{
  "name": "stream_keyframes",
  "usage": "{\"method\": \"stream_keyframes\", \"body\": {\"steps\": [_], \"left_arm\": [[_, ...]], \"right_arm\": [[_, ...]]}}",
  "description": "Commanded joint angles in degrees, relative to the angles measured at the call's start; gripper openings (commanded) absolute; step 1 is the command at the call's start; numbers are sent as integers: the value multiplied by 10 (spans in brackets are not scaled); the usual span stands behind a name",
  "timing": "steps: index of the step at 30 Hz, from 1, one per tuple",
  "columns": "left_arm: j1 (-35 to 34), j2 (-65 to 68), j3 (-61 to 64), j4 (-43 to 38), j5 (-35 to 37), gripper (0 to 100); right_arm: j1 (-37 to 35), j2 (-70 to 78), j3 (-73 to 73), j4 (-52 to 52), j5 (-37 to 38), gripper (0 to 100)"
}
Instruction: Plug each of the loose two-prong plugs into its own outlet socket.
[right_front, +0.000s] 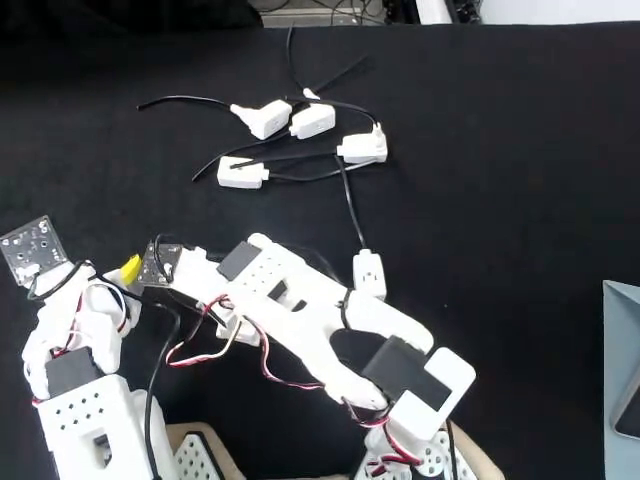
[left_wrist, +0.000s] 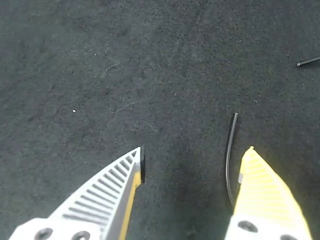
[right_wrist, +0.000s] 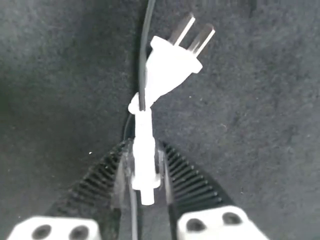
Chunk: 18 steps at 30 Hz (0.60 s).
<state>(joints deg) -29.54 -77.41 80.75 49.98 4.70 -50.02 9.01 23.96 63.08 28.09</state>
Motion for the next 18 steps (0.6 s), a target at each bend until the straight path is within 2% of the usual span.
{"method": "stream_keyframes", "body": {"steps": [1, 6, 12, 18], "left_arm": [[-2, -6, -3, -13, -4, 310], [-2, -6, -8, -13, -4, 310], [2, -6, -47, -10, 1, 310], [93, -1, -74, -10, -2, 310]], "right_arm": [[-1, -33, -38, 40, 0, 11], [19, -124, -39, 64, -37, 11], [88, -229, -38, 60, -123, 11], [120, -318, -30, 59, -227, 11]]}}
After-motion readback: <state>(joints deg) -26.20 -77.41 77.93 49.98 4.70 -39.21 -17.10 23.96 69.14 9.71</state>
